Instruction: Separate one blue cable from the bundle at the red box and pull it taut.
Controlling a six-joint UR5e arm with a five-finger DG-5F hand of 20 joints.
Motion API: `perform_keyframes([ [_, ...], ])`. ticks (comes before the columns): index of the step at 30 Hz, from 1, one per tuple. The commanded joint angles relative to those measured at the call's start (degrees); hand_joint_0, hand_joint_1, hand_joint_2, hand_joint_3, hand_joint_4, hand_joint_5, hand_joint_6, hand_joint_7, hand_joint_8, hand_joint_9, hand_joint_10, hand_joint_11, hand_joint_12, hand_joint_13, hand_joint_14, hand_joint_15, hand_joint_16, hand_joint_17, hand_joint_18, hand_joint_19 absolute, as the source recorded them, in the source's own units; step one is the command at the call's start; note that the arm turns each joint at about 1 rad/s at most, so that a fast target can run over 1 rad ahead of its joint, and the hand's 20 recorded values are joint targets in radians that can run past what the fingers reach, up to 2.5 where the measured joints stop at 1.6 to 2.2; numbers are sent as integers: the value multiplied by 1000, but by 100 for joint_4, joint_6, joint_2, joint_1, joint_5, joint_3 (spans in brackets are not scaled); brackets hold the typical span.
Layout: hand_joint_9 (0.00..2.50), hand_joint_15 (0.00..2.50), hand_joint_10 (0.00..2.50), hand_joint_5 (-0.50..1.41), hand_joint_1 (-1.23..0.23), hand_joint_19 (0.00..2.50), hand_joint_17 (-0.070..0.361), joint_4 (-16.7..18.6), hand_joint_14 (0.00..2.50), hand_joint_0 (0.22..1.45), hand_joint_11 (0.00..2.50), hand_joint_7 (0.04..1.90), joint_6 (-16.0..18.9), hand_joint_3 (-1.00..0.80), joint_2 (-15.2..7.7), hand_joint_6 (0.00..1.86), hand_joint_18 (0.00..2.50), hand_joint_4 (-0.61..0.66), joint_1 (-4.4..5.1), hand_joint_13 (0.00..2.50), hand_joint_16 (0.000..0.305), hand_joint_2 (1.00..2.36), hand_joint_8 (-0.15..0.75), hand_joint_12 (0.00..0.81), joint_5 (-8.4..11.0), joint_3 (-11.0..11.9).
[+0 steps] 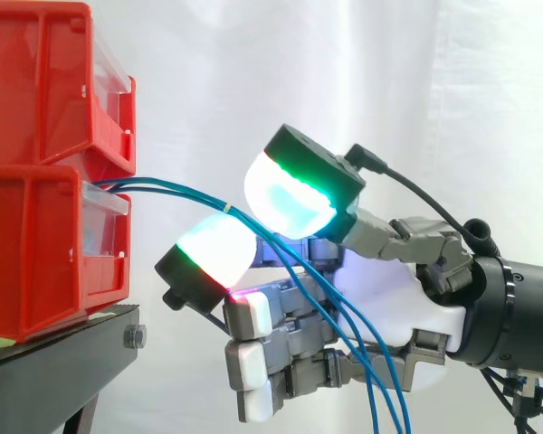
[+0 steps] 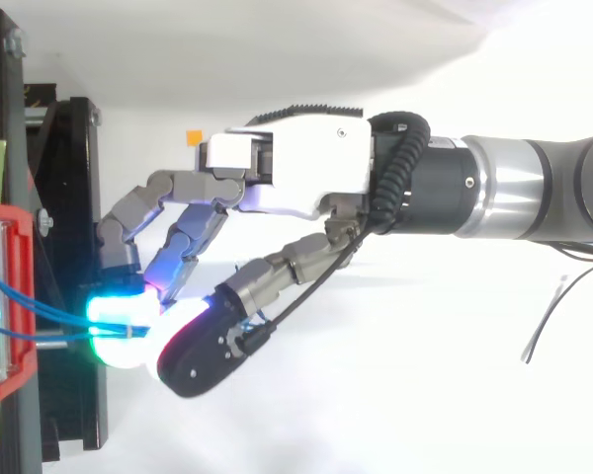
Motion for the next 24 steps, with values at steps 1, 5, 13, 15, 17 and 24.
perform_keyframes([
  [1, 985, 621, 22, -184, -567, 669, 102, -9, 24, 615, 855, 983, 9, -491, 0, 874, 825, 170, -21, 1035, 45, 1000, 325, 375, -52, 30],
  [5, 969, 623, 22, -187, -617, 669, 103, -150, 22, 627, 851, 996, 9, -390, 0, 871, 826, 160, -65, 1038, 46, 1008, 322, 378, -131, 82],
  [13, 918, 629, 22, -200, -793, 659, 103, -528, 24, 661, 856, 981, 27, -269, 0, 894, 829, 101, -126, 1025, 46, 1015, 320, 376, -280, 144],
  [15, 930, 627, 22, -203, -818, 656, 103, -563, 25, 680, 877, 974, 9, -318, 0, 899, 835, 104, -144, 1027, 46, 1013, 316, 367, -333, 144],
  [17, 926, 630, 23, -204, -844, 648, 101, -572, 25, 693, 887, 989, 0, -345, 0, 902, 841, 105, -153, 1030, 45, 1012, 317, 366, -377, 144],
  [24, 965, 645, 20, -202, -894, 640, 99, -695, 25, 767, 906, 983, -17, -489, 185, 923, 861, 105, -179, 1059, 44, 1000, 313, 361, -456, 144],
])
